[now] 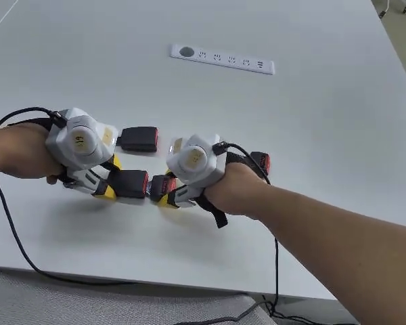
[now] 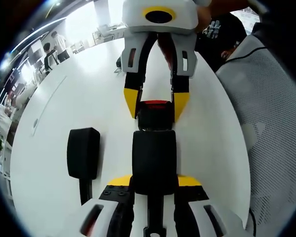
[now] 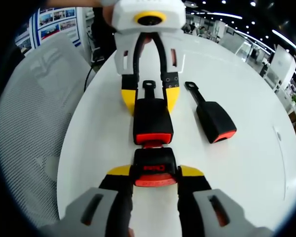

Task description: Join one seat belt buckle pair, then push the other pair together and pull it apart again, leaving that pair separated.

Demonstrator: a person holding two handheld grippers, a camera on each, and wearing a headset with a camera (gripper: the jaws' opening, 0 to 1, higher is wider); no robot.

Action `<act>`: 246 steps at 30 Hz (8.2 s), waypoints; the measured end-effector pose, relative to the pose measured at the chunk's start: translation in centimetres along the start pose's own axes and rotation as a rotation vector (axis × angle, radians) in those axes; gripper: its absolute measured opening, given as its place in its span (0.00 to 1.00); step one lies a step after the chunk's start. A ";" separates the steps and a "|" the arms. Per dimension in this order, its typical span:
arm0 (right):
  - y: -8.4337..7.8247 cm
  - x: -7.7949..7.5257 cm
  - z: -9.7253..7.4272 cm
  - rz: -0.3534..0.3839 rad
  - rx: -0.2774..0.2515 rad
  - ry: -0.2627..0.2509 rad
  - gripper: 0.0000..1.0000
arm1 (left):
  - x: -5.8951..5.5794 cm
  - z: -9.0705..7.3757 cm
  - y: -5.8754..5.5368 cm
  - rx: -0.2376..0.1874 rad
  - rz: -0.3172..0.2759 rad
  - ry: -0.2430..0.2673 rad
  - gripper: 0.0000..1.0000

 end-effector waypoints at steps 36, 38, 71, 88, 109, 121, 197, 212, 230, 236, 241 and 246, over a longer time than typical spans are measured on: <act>0.3 0.3 -0.2 0.022 -0.020 -0.031 0.36 | -0.2 -0.4 -0.2 0.040 -0.055 0.042 0.33; 0.5 0.5 -0.5 0.020 -0.023 -0.030 0.35 | -0.2 -0.8 -0.1 0.042 -0.046 0.047 0.32; -9.0 -4.6 -10.9 0.145 -0.006 -0.196 0.34 | 8.7 -0.4 2.7 -0.015 -0.030 0.179 0.38; -14.7 -6.2 -13.1 0.195 0.091 -0.198 0.35 | 11.1 2.5 0.4 0.059 -0.029 0.135 0.39; -14.8 -6.5 -12.4 0.133 0.133 -0.112 0.33 | 10.4 3.3 0.9 0.092 0.112 0.062 0.32; -14.5 -6.3 -12.5 0.150 0.127 -0.096 0.33 | 10.1 3.1 1.3 0.121 0.117 0.059 0.31; -0.5 -9.5 -2.8 -0.061 0.058 -0.025 0.32 | 10.5 3.3 0.0 0.030 0.051 0.060 0.30; 0.6 -9.8 -2.1 -0.056 0.066 -0.017 0.32 | 10.7 3.6 0.4 0.059 0.073 0.032 0.31; -0.7 -9.5 -3.1 -0.049 0.104 -0.030 0.33 | 10.9 3.7 0.4 0.080 0.065 0.013 0.31; -0.8 -9.3 -3.3 -0.045 0.090 -0.025 0.34 | 10.7 3.7 0.7 0.097 0.069 0.018 0.31; -2.6 -9.1 -4.4 -0.017 0.084 -0.044 0.34 | 10.5 3.6 0.8 0.104 0.065 0.020 0.31; -5.2 -8.3 -6.3 -0.004 0.077 -0.055 0.34 | 10.6 3.6 0.8 0.107 0.063 0.022 0.31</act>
Point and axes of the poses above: the centre of the closed fingertips' face, and the gripper's own axes: z roughly forward along the fingers, x roughly to its left, y roughly out of its top, the point moved 7 cm from there along -z, roughly backward along the fingers, and after that the axes turned 10 degrees about y, right-handed, at the moved point
